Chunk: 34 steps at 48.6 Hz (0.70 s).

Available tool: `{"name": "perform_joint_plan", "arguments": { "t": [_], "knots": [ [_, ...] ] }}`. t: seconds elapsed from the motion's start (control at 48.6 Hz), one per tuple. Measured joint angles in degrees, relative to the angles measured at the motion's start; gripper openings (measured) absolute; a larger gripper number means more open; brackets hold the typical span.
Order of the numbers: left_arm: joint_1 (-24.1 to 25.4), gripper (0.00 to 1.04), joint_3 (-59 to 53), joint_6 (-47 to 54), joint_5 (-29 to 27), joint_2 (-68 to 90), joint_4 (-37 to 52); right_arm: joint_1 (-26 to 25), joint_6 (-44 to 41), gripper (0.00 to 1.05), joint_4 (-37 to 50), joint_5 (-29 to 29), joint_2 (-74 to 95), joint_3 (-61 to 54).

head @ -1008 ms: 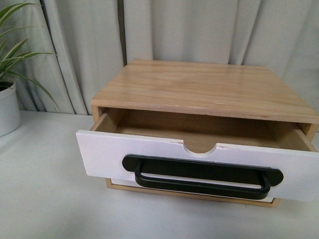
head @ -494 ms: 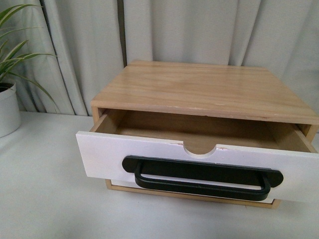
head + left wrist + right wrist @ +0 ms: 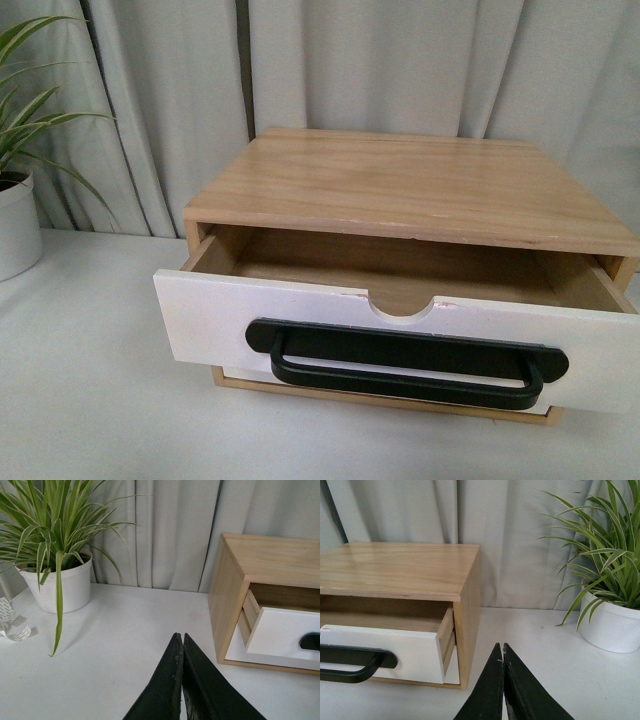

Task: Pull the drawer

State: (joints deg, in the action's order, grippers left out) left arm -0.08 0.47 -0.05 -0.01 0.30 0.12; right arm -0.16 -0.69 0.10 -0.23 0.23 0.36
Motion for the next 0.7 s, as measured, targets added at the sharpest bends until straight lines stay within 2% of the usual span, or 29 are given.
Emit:
{"name": "perform_joint_plan", "arguments": {
  "t": [0.082,0.226,0.432,0.473,0.535,0.7],
  "knots": [
    [0.0,0.15,0.0,0.0,0.0,0.0,0.0,0.0,0.0,0.02,0.0,0.0,0.0,0.0],
    [0.0,0.53,0.0,0.0,0.0,0.0,0.0,0.0,0.0,0.37,0.0,0.0,0.0,0.0],
    [0.0,0.98,0.0,0.0,0.0,0.0,0.0,0.0,0.0,0.83,0.0,0.0,0.0,0.0],
    [0.0,1.01,0.0,0.0,0.0,0.0,0.0,0.0,0.0,0.88,0.0,0.0,0.0,0.0],
    [0.0,0.98,0.0,0.0,0.0,0.0,0.0,0.0,0.0,0.98,0.0,0.0,0.0,0.0],
    [0.0,0.99,0.0,0.0,0.0,0.0,0.0,0.0,0.1,0.96,0.0,0.0,0.0,0.0]
  ]
}}
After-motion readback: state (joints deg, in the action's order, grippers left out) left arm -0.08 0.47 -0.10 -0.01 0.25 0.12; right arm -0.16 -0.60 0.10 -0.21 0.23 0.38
